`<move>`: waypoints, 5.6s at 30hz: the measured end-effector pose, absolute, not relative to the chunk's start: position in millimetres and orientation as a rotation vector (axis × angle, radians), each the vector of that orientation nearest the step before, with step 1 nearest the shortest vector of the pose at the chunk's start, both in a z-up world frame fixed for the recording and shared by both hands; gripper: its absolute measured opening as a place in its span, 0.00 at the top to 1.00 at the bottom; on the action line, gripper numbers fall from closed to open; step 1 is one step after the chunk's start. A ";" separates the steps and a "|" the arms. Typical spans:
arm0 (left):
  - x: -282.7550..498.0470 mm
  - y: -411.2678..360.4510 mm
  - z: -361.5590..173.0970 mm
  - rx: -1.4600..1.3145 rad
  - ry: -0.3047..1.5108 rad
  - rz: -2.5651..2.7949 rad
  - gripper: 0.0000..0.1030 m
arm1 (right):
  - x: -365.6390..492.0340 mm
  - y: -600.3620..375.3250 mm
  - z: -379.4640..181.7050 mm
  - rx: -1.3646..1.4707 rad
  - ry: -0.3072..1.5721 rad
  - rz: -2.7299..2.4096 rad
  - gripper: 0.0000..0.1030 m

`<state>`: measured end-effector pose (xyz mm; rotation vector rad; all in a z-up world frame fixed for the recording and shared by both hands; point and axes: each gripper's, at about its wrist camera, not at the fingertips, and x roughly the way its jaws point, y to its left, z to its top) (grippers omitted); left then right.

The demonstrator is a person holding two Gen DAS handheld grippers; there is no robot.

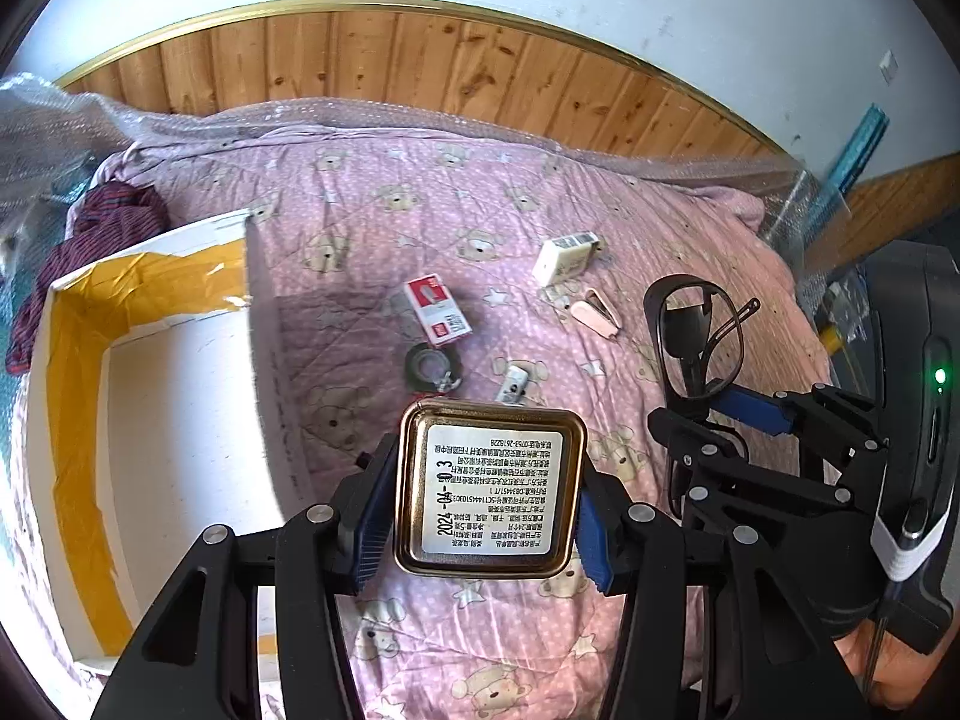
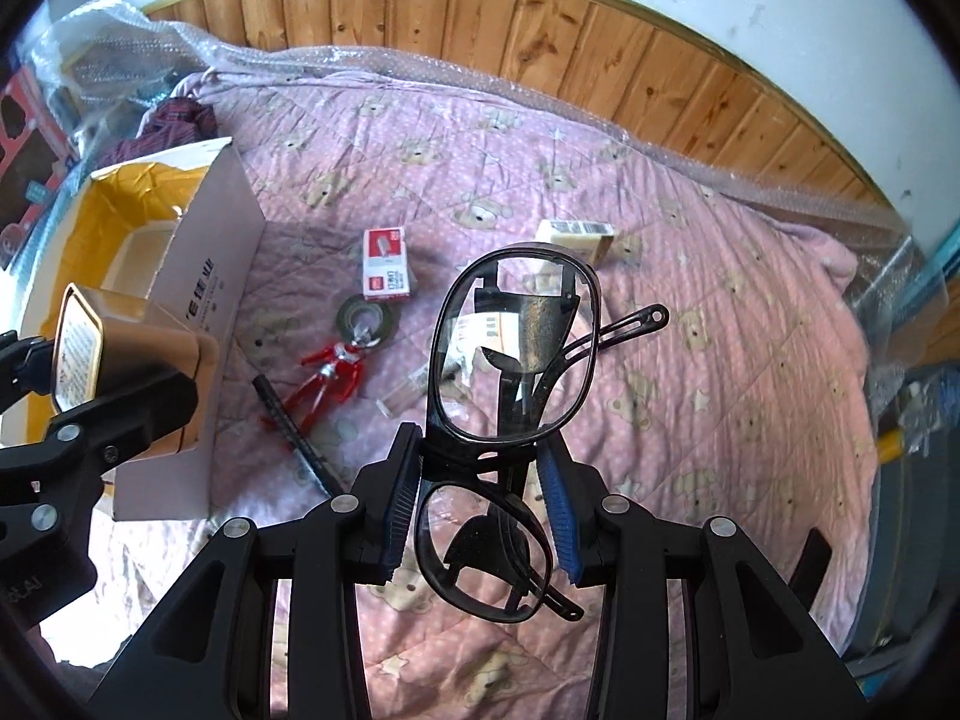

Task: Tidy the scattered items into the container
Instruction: 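Lift and carry the tin and glasses toward the white cardboard box with both tools, then move both tools over the box interior, holding tin and glasses, then open the left tool dropping the tin while the right tool releases the glasses into the box, then withdraw both open tools from the box back toward the scattered items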

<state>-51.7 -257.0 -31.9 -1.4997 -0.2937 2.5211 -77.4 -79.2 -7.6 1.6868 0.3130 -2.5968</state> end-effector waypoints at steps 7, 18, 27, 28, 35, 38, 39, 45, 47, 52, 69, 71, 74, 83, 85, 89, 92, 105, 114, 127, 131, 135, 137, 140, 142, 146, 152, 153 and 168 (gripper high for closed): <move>-45.1 -285.5 -26.5 -1.502 -0.359 2.568 0.49 | -87.1 -108.9 -2.4 1.655 0.394 -2.582 0.60; -34.5 -333.3 -18.2 -1.497 -0.455 2.645 0.49 | -101.4 -167.7 14.5 1.537 0.558 -2.562 0.60; -25.8 -372.8 -17.0 -1.502 -0.557 2.711 0.49 | -107.9 -211.4 22.6 1.465 0.638 -2.519 0.60; -24.4 -376.5 -17.2 -1.503 -0.568 2.717 0.49 | -108.3 -216.4 23.1 1.457 0.647 -2.513 0.60; -15.5 -399.3 -18.6 -1.503 -0.634 2.752 0.49 | -109.1 -244.3 26.4 1.415 0.694 -2.477 0.60; -12.3 -408.6 -20.7 -1.507 -0.660 2.766 0.49 | -108.6 -257.5 28.2 1.395 0.708 -2.459 0.60; -11.2 -411.4 -21.5 -1.510 -0.668 2.770 0.49 | -108.4 -261.3 29.1 1.388 0.712 -2.454 0.60; -3.2 -428.3 -28.4 -1.537 -0.722 2.792 0.49 | -105.9 -285.1 31.7 1.350 0.733 -2.408 0.60; -0.2 -432.8 -30.3 -1.547 -0.739 2.796 0.49 | -105.0 -293.9 31.2 1.339 0.743 -2.393 0.60; 6.4 -441.9 -35.3 -1.568 -0.772 2.804 0.49 | -103.1 -312.8 28.7 1.318 0.761 -2.359 0.60; 9.9 -455.1 -58.1 -1.691 -0.813 2.775 0.49 | -110.3 -348.6 5.8 1.328 0.768 -2.251 0.60; 8.3 -455.1 -60.2 -1.705 -0.814 2.767 0.49 | -112.8 -351.5 1.3 1.335 0.764 -2.238 0.60; 5.0 -455.8 -65.2 -1.733 -0.813 2.751 0.49 | -115.9 -354.4 -5.2 1.346 0.756 -2.218 0.60; -9.9 -457.5 -83.9 -1.831 -0.799 2.700 0.49 | -133.3 -358.0 -31.2 1.414 0.650 -2.112 0.60; -14.3 -457.4 -89.0 -1.858 -0.795 2.683 0.49 | -139.0 -357.2 -39.2 1.442 0.634 -2.095 0.60; -21.2 -458.2 -97.5 -1.901 -0.795 2.661 0.49 | -152.0 -354.0 -56.1 1.500 0.610 -2.063 0.60; -27.3 -459.7 -103.1 -1.928 -0.797 2.647 0.49 | -160.2 -352.5 -64.4 1.532 0.582 -2.040 0.60; -49.0 -465.1 -116.9 -2.002 -0.825 2.606 0.49 | -190.7 -345.8 -82.5 1.613 0.388 -1.944 0.60; -45.6 -473.8 -117.1 -2.032 -0.871 2.605 0.48 | -191.0 -331.6 -79.5 1.610 0.320 -1.961 0.57; -16.7 -459.0 -85.7 -1.958 -0.805 2.675 0.47 | -147.0 -279.9 -43.4 1.540 0.161 -2.058 0.57; -9.3 -443.9 -72.8 -1.921 -0.748 2.691 0.47 | -128.0 -259.2 -29.6 1.508 0.101 -2.093 0.57; -0.3 -428.1 -59.8 -1.886 -0.695 2.698 0.47 | -109.9 -239.8 -20.4 1.495 0.079 -2.123 0.57; 1.2 -417.2 -52.4 -1.865 -0.664 2.703 0.47 | -102.0 -230.7 -16.9 1.491 0.066 -2.138 0.57; 3.5 -400.8 -40.9 -1.829 -0.600 2.721 0.47 | -92.1 -217.6 -13.7 1.489 0.047 -2.158 0.57; 5.5 -391.0 -34.6 -1.810 -0.566 2.726 0.47 | -85.0 -208.4 -12.0 1.487 0.033 -2.171 0.57; 8.8 -369.8 -25.3 -1.778 -0.515 2.718 0.47 | -72.5 -189.7 -9.8 1.486 0.002 -2.199 0.57; 8.2 -342.6 -22.5 -1.756 -0.455 2.687 0.47 | -55.3 -158.6 -11.8 1.512 -0.057 -2.240 0.57; 7.5 -337.2 -22.0 -1.752 -0.444 2.680 0.47 | -51.6 -152.1 -12.7 1.519 -0.069 -2.248 0.57; -7.2 -272.4 -31.5 -1.728 -0.299 2.558 0.47 | -27.8 -72.8 -34.4 1.622 -0.279 -2.333 0.58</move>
